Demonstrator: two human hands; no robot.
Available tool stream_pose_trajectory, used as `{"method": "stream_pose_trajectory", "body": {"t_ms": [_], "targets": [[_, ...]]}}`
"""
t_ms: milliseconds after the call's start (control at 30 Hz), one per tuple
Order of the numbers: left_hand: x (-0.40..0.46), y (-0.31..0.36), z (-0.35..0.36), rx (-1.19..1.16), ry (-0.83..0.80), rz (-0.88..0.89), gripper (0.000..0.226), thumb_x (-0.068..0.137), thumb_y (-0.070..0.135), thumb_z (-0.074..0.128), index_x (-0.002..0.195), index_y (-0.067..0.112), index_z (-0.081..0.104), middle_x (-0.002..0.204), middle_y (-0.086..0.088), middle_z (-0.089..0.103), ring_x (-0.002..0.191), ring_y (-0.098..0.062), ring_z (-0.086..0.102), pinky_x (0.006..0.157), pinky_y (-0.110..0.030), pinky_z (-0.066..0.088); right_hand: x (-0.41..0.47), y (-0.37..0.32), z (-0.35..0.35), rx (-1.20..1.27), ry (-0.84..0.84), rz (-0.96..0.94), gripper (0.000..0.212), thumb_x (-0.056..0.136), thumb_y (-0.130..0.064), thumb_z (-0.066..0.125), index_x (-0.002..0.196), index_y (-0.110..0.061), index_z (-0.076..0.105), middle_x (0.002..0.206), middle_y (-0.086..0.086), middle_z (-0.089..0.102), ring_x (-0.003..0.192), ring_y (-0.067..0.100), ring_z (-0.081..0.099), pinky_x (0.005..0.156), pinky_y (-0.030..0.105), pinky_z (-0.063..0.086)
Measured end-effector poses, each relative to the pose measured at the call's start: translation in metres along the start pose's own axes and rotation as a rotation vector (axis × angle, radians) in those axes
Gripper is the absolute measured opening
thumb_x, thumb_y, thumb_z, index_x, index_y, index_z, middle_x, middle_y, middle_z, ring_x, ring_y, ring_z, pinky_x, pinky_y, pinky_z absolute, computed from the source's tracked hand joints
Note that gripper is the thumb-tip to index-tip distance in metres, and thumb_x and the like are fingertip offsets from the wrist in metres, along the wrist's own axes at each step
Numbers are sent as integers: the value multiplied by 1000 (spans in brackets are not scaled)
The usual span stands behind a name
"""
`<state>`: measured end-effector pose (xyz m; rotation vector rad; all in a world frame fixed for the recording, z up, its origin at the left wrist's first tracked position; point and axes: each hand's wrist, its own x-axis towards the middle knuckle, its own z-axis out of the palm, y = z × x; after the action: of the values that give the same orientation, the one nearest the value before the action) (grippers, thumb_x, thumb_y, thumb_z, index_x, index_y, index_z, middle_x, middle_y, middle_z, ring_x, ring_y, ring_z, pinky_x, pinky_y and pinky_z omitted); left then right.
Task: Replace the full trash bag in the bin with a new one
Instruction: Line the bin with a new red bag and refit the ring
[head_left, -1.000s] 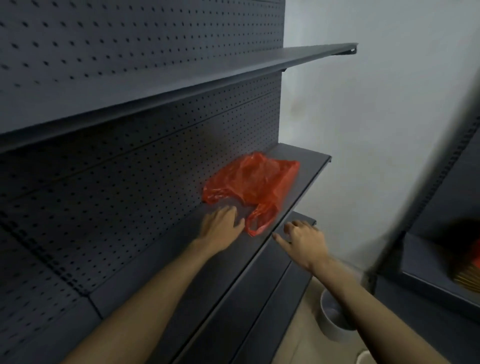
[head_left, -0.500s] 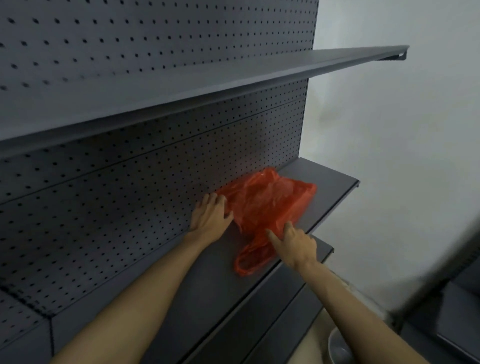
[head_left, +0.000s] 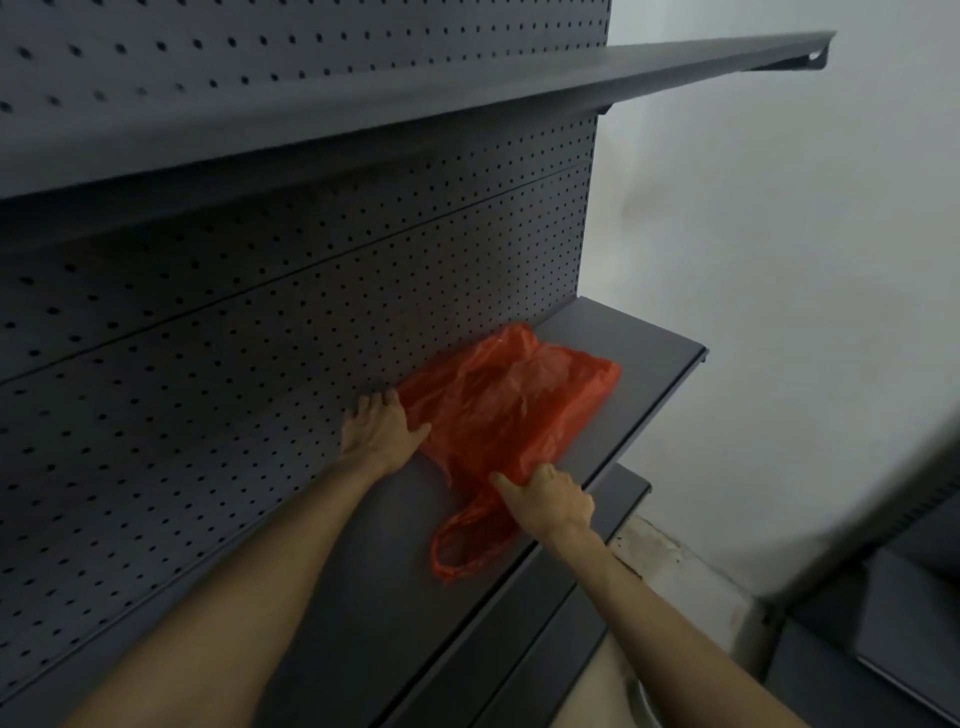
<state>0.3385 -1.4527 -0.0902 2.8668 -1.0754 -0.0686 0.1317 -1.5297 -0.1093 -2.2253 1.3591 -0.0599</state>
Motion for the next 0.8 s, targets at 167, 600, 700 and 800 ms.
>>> {"method": "stream_pose_trajectory", "body": {"t_ms": [167,600,700,800], "targets": [[-3,4,8,8,-46,-16,64,89,60,50,129,10,57,142,-17,40,131,-33,36,107,-44,33,4,3,1,46,33,-43,47,92,-45,51,117,-5,47,116,14,61,105,34,60,80,38,47],[-22,61,13,-531,-65,-53,26,73,54,47,94,39,53,91,1,68,81,-24,66,75,-45,58,-1,43,-49,416,89,82,51,85,-38,64,117,-15,32,102,9,61,88,33,67,82,46,55],[-37,95,4,-612,-59,-10,35,74,55,47,101,35,57,101,-2,68,94,-26,65,86,-45,54,-5,66,-68,577,141,148,53,77,-25,74,113,-14,37,97,7,59,78,25,62,73,39,54],[-56,132,-9,-659,-42,34,27,88,41,55,109,24,61,109,-4,68,101,-27,63,92,-45,51,-13,92,-90,711,223,194,54,70,-18,78,109,-12,40,96,9,60,85,27,63,74,41,55]]}}
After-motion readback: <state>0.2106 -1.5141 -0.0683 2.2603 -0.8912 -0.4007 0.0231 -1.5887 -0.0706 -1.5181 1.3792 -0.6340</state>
